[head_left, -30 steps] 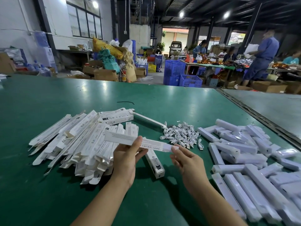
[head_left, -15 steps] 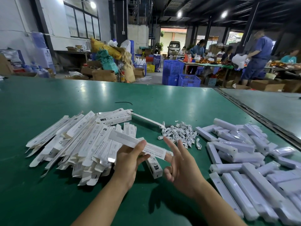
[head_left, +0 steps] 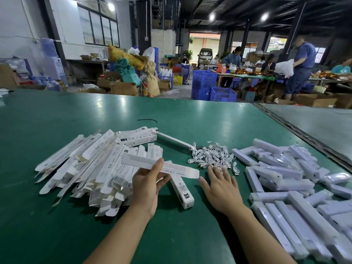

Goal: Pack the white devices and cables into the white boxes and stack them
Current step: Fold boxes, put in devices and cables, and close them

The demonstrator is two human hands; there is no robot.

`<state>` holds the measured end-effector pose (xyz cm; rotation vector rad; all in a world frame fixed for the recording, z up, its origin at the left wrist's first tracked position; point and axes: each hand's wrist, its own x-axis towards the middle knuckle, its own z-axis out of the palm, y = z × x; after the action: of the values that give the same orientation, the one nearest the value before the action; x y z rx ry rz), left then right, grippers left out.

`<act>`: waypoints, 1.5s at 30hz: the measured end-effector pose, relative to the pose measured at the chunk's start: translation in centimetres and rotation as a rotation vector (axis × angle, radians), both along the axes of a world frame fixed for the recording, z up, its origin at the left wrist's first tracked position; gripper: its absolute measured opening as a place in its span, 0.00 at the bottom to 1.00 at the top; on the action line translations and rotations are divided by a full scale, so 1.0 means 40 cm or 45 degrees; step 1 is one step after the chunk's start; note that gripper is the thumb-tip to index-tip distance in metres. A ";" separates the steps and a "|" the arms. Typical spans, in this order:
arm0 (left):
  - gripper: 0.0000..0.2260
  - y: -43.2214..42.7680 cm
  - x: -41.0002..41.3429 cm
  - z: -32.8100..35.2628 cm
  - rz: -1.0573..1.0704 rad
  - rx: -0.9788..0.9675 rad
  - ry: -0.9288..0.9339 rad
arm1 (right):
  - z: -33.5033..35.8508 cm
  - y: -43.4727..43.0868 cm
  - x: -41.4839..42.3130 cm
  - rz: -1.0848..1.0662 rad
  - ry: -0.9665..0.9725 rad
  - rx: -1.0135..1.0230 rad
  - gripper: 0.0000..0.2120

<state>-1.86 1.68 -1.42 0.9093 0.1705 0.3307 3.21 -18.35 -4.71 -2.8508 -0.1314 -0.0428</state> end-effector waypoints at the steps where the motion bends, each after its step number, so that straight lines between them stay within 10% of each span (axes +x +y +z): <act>1: 0.08 0.000 -0.002 0.001 0.003 0.003 0.000 | -0.002 -0.001 0.002 -0.019 -0.047 -0.030 0.31; 8: 0.04 0.007 -0.002 0.000 0.057 0.038 0.030 | 0.036 -0.001 -0.022 -0.115 -0.417 0.036 0.12; 14: 0.03 0.008 0.000 0.002 0.064 0.044 0.051 | 0.048 -0.022 -0.015 0.006 -0.224 0.287 0.19; 30: 0.03 0.011 0.000 0.004 0.045 0.019 0.044 | 0.066 -0.077 -0.040 0.298 0.114 -0.059 0.22; 45: 0.04 0.014 0.000 0.002 0.028 -0.012 0.033 | 0.083 -0.058 -0.042 0.174 -0.134 0.221 0.13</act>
<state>-1.85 2.22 -1.33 0.9028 0.2060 0.3384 1.54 -20.67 -1.40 -2.6597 -0.3276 -0.1677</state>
